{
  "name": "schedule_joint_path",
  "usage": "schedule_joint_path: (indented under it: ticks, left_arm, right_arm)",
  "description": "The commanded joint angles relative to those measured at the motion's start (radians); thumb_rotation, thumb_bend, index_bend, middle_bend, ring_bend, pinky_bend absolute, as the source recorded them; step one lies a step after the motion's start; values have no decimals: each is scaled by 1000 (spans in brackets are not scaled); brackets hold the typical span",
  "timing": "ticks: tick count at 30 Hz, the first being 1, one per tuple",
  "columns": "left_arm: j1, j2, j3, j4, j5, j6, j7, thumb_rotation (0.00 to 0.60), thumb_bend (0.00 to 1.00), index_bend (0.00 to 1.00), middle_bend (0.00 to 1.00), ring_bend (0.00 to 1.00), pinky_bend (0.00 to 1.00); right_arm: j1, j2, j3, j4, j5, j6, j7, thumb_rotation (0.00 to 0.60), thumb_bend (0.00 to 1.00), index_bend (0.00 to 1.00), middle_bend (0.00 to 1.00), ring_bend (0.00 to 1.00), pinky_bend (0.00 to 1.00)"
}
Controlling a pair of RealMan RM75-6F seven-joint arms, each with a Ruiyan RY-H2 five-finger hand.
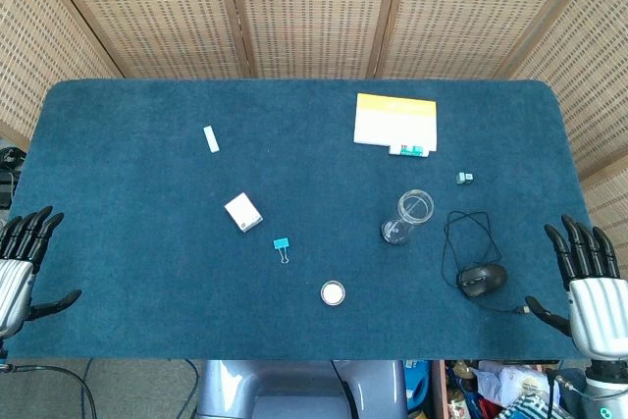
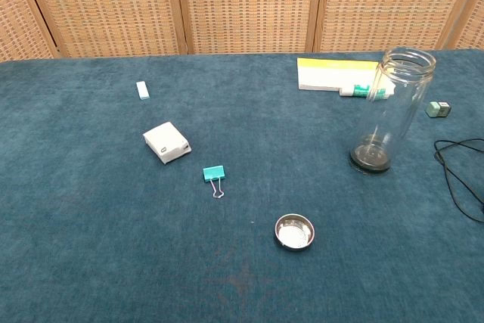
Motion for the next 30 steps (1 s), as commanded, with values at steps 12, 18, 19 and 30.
schedule_joint_path:
  ticks: [12,18,19,30]
  left_arm:
    - [-7,-7,-8,0,-10,-6,19,600,106,0,0,0,0]
    - [-15,-6,-19,-2,-43,-23,18,600,105,0,0,0,0]
    - [-14,-6,-21,-2,-45,-21,17,600,105,0,0,0,0]
    - [-26,-4,-26,6,-73,-47,15,600,105,0,0,0,0]
  right_arm:
    - [47,4,-47,22,-141,-59,32,600,0,44,0,0,1]
    - [177,-7,-85,48,-311,-219,31,600,0,109,46,0,49]
    - [198,-7,-89,40,-325,-249,33,600,0,115,53,0,50]
    - [416,-69,-19,-86,-193,-640,-91,600,0,156,65,0,50]
